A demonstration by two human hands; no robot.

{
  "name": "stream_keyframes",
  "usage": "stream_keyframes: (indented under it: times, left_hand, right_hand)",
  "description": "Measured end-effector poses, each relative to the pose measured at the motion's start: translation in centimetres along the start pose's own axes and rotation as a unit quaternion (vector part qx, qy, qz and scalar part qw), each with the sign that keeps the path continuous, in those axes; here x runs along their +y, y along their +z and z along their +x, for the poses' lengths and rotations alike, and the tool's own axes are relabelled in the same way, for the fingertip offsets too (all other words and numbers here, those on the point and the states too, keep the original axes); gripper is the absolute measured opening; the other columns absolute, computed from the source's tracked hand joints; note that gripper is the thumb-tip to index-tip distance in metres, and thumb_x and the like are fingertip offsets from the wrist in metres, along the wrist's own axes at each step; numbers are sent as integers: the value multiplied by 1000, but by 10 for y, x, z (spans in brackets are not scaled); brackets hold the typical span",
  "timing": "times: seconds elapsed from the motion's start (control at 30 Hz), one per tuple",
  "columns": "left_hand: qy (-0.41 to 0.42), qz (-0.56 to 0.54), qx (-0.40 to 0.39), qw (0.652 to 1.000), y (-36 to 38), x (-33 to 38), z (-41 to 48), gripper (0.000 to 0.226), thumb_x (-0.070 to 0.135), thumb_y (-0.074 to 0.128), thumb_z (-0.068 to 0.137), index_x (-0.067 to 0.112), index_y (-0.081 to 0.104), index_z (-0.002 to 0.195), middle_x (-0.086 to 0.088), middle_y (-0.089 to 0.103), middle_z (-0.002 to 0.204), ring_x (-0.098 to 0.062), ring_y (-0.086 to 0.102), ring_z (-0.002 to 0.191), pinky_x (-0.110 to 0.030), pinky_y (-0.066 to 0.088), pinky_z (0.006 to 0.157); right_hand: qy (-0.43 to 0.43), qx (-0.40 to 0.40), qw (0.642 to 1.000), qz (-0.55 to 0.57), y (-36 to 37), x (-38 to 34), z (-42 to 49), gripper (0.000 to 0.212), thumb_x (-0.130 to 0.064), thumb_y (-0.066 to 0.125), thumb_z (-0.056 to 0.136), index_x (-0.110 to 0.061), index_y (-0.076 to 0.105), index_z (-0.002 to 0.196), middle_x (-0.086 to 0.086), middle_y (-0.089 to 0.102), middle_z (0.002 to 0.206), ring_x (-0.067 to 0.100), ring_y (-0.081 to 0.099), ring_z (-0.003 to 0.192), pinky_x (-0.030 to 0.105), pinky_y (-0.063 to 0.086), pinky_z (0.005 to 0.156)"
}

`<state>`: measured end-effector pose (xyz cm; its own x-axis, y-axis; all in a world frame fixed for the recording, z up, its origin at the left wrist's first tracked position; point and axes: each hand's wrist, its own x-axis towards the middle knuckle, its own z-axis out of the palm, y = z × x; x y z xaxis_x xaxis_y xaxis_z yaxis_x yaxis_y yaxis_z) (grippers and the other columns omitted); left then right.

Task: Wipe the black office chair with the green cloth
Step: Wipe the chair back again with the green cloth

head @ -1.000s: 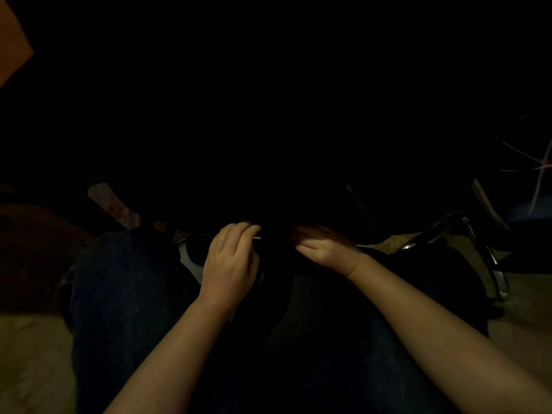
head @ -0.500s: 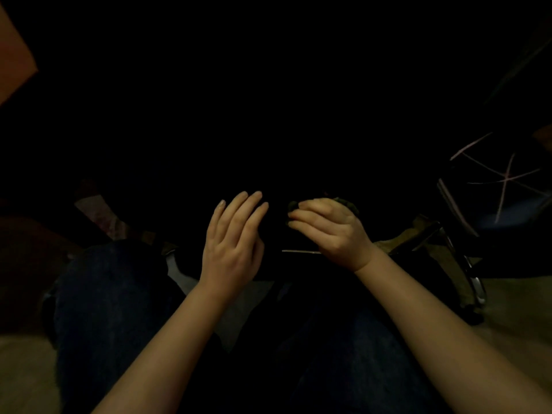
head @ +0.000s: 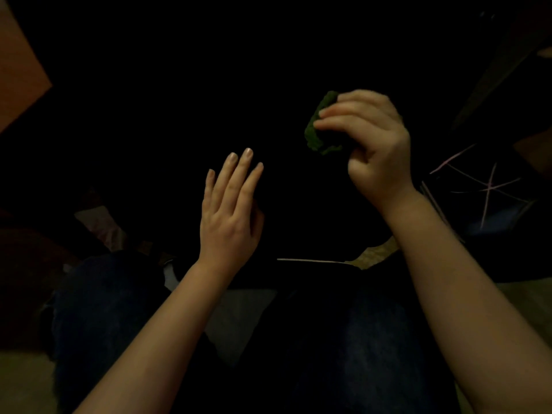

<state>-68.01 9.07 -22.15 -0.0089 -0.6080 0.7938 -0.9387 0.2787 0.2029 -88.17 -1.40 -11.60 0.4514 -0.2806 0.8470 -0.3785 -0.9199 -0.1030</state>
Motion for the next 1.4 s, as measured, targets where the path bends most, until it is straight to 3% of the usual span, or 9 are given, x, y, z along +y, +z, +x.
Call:
stream_keyframes:
  times: [0.13, 0.4, 0.67, 0.9, 1.0, 1.1, 1.2, 1.3, 1.4]
  left_hand:
    - [-8, 5, -11, 1000, 2, 3, -1, 51, 11, 51, 96, 5, 41, 145, -16, 34, 154, -31, 24, 147, -50, 15, 120]
    - [-12, 20, -23, 999, 10, 7, -12, 56, 12, 51, 96, 8, 33, 149, -14, 26, 158, -28, 15, 149, -51, 12, 121]
    - [6, 8, -44, 999, 25, 19, -41, 57, 6, 51, 92, 8, 35, 147, -12, 29, 156, -29, 19, 149, -50, 16, 120]
    - [25, -36, -65, 997, 38, 39, -74, 35, 8, 49, 93, 8, 50, 128, -8, 48, 134, -26, 47, 125, -41, 40, 107]
    - [16, -35, -104, 994, 46, 45, -86, 34, 7, 51, 90, 4, 58, 124, -14, 59, 127, -27, 50, 120, -42, 43, 104]
    - [5, -25, -142, 990, 53, 48, -97, 33, 6, 52, 89, -1, 64, 119, -17, 62, 124, -29, 50, 119, -45, 44, 102]
    - [-4, -23, -175, 984, 59, 50, -104, 33, 3, 57, 86, -1, 65, 118, -17, 62, 124, -31, 53, 117, -45, 44, 102]
    - [-16, -17, -200, 980, 62, 51, -110, 33, 5, 54, 87, -1, 65, 118, -17, 62, 123, -33, 56, 114, -45, 44, 101]
    - [-24, -17, -218, 976, 63, 52, -113, 35, 8, 50, 88, -1, 64, 118, -17, 62, 123, -31, 54, 115, -44, 44, 100]
  right_hand:
    - [-10, 38, 999, -6, -1, 2, 4, 38, 17, 45, 82, 1, 71, 105, 16, 67, 111, 34, 56, 114, 42, 43, 103]
    - [-10, 1, 1000, 1, 2, -1, -25, 31, -2, 54, 82, -2, 71, 108, 12, 66, 118, 31, 55, 119, 42, 41, 105]
    - [-37, -99, 994, -38, 16, -7, -109, 33, -9, 59, 87, -7, 68, 118, 7, 60, 130, 25, 53, 125, 44, 45, 102]
    - [-106, -210, 968, -83, 31, 0, -181, 34, -19, 50, 96, -8, 64, 125, 5, 59, 133, 23, 55, 125, 36, 44, 105]
    - [-104, -231, 964, -76, 41, 6, -207, 30, -14, 45, 101, -7, 70, 116, 6, 66, 124, 21, 63, 115, 34, 52, 95]
    - [-97, -315, 941, -79, 49, 17, -225, 27, -6, 49, 94, -4, 75, 102, 11, 72, 107, 25, 70, 100, 32, 57, 82]
    - [-67, -361, 927, -76, 55, 26, -226, 37, -15, 40, 95, -1, 74, 101, 12, 73, 102, 26, 66, 100, 21, 43, 98]
    - [-20, -463, 883, -70, 54, 25, -227, 38, -15, 44, 89, 6, 68, 109, 18, 70, 108, 28, 69, 99, 15, 39, 98]
    - [-80, -425, 892, -133, 57, 38, -236, 36, -8, 43, 97, 9, 53, 128, 27, 55, 130, 35, 51, 125, -4, 7, 101]
